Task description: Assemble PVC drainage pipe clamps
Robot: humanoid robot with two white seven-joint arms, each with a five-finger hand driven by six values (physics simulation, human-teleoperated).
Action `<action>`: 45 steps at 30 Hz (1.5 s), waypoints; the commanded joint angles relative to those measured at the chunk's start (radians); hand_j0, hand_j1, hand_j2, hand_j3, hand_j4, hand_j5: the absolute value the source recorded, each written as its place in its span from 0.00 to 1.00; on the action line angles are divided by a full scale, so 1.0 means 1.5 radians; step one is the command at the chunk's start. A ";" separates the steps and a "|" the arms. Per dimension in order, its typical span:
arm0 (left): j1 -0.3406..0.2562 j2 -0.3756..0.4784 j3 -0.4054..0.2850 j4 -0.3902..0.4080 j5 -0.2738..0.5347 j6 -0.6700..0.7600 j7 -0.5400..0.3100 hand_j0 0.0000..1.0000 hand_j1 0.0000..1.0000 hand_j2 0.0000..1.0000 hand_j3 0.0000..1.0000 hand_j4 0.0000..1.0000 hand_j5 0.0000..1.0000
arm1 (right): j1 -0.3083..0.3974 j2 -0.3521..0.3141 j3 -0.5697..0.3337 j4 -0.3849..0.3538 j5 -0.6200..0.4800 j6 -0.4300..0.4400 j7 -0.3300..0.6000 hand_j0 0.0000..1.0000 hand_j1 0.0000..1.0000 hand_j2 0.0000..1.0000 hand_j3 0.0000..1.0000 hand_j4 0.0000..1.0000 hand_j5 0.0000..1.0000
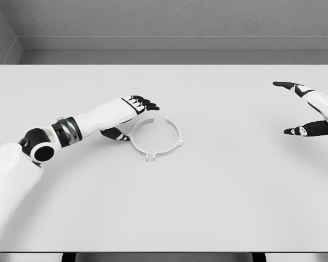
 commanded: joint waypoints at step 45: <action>-0.009 -0.027 -0.007 -0.007 -0.010 0.001 -0.010 1.00 1.00 1.00 1.00 1.00 1.00 | 0.001 0.002 0.000 -0.002 -0.005 0.002 -0.001 1.00 1.00 1.00 1.00 1.00 1.00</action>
